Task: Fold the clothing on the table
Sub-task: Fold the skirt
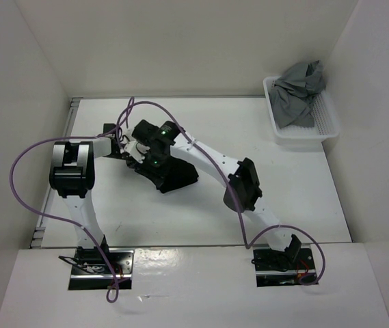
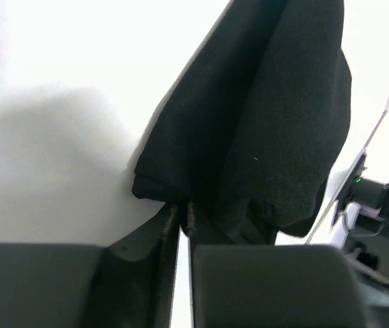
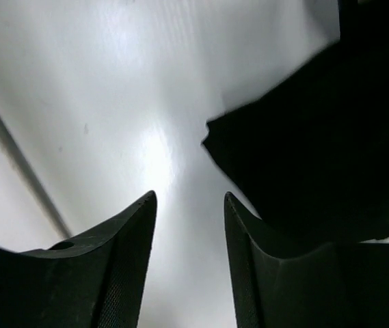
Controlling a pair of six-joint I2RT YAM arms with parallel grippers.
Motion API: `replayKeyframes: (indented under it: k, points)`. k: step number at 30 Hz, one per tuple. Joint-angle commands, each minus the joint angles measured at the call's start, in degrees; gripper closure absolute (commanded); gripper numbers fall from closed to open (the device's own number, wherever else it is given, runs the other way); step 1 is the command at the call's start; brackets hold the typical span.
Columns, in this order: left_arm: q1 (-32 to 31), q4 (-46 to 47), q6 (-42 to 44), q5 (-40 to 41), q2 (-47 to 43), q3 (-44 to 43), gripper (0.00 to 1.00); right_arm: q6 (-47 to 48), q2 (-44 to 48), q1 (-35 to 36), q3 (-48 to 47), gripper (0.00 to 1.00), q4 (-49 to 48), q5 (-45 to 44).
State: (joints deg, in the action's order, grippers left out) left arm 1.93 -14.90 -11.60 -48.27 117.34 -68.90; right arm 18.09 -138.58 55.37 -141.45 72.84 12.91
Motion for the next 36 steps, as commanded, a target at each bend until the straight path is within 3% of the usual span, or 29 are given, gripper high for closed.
replayKeyframes:
  k: [1, 8, 12, 17, 22, 23, 29, 36]
  points:
    - [1.49, -5.48, 4.38, 1.16, -5.08, -1.76, 0.81, 1.69, 11.13, -0.17, 4.94, 0.48, 1.61, -1.3]
    - [8.26, -16.56, 12.12, 6.69, -16.16, -1.77, 0.42, 2.22, 27.12, -5.26, 23.39, 0.38, -2.51, -9.73]
    - [8.88, -18.24, 13.44, 10.65, -25.99, 0.0, 0.29, 2.22, 36.26, -10.45, 38.56, 0.35, -6.65, -12.12]
    - [5.1, -16.83, 13.44, 5.49, -29.37, -2.98, 0.26, 0.99, 47.42, -19.76, 51.78, 0.34, -11.66, -12.13]
    - [-2.88, -22.45, 17.39, -4.89, -19.71, -15.36, 0.26, 0.46, 54.99, -31.36, 59.26, 0.29, -13.6, -6.59]
    - [-4.03, -24.81, 19.4, -7.69, -16.3, -19.99, 0.26, 0.46, 56.65, -32.16, 60.66, 0.23, -13.6, -5.88]
    - [-10.1, -35.63, 26.96, -16.59, -2.31, -37.14, 0.26, -0.15, 59.65, -37.0, 65.5, 0.14, -14.13, -5.26]
    - [-12.04, -45.2, 34.34, -21.51, 8.33, -41.84, 0.27, -0.68, 60.19, -39.64, 67.97, 0.13, -14.13, -5.26]
